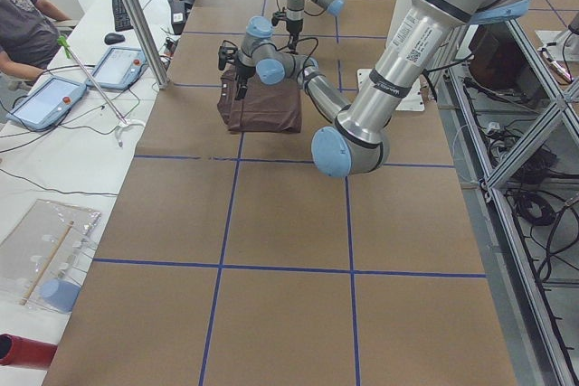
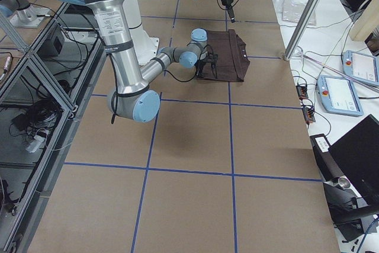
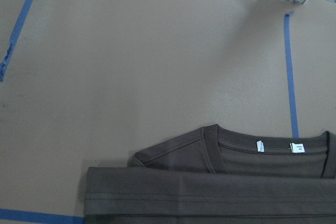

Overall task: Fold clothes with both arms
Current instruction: 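Grasp the folded shirt's side with the right gripper and drag it toward the robot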

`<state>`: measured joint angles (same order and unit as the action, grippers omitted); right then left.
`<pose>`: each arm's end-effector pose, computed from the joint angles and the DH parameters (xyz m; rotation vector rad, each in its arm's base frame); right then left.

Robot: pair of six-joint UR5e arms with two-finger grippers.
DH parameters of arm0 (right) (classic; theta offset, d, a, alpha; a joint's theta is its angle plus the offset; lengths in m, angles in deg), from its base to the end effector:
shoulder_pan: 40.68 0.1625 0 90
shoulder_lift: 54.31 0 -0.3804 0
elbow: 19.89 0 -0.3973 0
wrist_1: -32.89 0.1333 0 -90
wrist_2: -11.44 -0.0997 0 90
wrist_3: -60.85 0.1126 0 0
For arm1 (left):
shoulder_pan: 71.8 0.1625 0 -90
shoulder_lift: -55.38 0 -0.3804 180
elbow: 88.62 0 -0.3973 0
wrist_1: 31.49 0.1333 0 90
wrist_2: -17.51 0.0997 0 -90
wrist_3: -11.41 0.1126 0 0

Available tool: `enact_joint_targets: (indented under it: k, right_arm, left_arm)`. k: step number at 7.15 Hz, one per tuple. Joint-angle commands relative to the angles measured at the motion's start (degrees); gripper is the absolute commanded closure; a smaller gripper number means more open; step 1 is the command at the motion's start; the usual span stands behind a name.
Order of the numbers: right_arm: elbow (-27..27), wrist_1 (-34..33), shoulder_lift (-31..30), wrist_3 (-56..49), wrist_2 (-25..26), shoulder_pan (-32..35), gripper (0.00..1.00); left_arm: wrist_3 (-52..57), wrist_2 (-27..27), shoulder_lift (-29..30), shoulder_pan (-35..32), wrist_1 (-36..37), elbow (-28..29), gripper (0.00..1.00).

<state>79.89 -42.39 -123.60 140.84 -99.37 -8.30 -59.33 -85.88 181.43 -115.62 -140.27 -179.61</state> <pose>-0.4752 -0.4118 0.3201 -0.0388 -0.8529 0.2232 0.4219 -0.5535 0.2098 0.3251 0.9416 -0.2790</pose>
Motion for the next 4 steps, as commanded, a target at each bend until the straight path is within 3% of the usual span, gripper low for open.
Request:
enact_joint_targets:
  k: [1,3,4]
  right_arm:
    - [5.73,-0.3,-4.58,0.43,-2.37,-0.56,1.0]
    - [17.5,-0.57,-15.03,1.05,-2.05,-8.87,1.0]
    - [19.29,-0.57,-17.0,3.57,-1.61,-13.27,1.0]
  left_arm:
    - [0.08,0.03,0.16,0.06,-0.03,-0.06,0.0]
    - [0.08,0.03,0.51,0.06,0.06,-0.5,0.0]
    - [-0.09,0.03,0.25,-0.03,0.15,-1.81,0.0]
